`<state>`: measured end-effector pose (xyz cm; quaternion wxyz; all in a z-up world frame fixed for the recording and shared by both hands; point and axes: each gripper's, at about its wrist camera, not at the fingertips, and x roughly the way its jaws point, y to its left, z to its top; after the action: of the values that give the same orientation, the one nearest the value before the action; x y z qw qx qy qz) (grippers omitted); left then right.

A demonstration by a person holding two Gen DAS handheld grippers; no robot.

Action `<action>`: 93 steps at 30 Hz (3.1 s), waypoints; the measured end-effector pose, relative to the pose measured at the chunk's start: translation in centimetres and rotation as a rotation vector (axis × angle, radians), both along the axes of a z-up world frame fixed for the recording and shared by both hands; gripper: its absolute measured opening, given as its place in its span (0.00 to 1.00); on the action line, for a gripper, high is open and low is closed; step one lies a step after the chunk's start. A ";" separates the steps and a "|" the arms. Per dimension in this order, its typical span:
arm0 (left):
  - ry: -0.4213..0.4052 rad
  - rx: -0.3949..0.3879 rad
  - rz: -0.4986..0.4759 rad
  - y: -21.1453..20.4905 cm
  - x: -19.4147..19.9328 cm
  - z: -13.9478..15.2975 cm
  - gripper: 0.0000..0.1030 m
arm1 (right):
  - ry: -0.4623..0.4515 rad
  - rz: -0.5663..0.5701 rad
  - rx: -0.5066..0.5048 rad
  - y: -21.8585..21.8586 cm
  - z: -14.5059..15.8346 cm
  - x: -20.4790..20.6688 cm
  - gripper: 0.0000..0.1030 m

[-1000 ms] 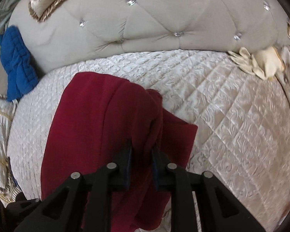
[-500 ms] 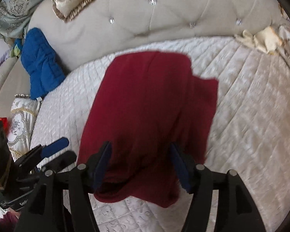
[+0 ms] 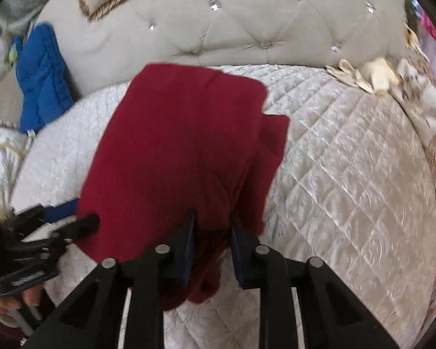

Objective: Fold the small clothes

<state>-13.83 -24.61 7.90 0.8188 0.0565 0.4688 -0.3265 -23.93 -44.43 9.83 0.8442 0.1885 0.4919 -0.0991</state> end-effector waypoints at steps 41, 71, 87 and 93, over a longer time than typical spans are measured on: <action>0.011 0.002 0.031 0.2 0.4 -0.9 0.33 | 0.009 -0.006 -0.187 3.3 -1.7 1.7 0.44; -0.037 -0.026 0.039 -1.5 3.9 0.8 0.35 | -0.058 -0.125 -0.049 -0.6 -2.4 4.1 0.53; -0.035 -0.022 0.032 -1.9 4.1 0.2 0.43 | -0.075 -0.079 -0.085 0.0 -1.6 2.9 0.20; -0.034 -0.012 0.030 -2.0 4.0 0.1 0.44 | -0.082 -0.083 -0.086 0.4 -1.6 2.8 0.27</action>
<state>-9.79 -26.59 8.03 0.8319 0.0503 0.4534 -0.3159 -21.11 -44.07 8.26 0.8662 0.1761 0.4438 -0.1475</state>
